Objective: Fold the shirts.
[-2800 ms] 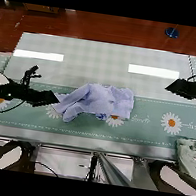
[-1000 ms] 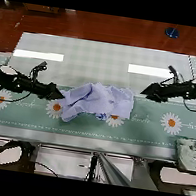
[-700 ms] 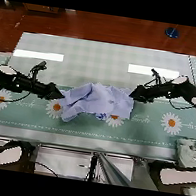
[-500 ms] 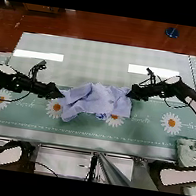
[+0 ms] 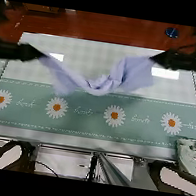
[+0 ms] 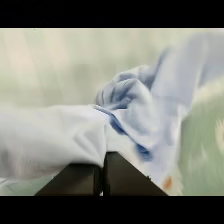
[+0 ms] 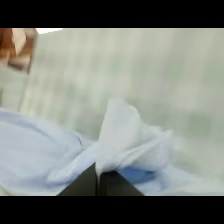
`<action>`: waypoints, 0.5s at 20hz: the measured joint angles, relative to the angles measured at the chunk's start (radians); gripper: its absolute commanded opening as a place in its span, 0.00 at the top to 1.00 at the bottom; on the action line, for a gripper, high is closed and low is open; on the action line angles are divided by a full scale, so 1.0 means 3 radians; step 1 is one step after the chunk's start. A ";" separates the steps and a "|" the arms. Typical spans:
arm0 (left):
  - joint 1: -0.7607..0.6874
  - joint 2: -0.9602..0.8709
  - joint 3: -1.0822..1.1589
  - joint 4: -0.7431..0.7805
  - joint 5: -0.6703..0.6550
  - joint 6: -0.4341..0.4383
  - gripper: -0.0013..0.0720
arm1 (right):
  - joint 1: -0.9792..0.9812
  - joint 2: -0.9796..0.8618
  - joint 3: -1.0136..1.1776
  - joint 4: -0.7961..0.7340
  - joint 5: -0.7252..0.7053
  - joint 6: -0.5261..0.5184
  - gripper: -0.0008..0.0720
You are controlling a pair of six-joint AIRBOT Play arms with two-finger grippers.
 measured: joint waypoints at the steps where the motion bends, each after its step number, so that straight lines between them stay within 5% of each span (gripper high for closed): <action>1: 0.0114 0.0126 0.0247 0.0000 0.0011 -0.0027 0.95 | -0.0122 0.0189 0.0178 0.0027 -0.0029 0.0041 0.94; 10: 0.0586 0.1013 0.1815 0.0276 0.0003 -0.0384 0.95 | -0.0690 0.1373 0.1401 -0.0187 -0.0331 0.0607 0.94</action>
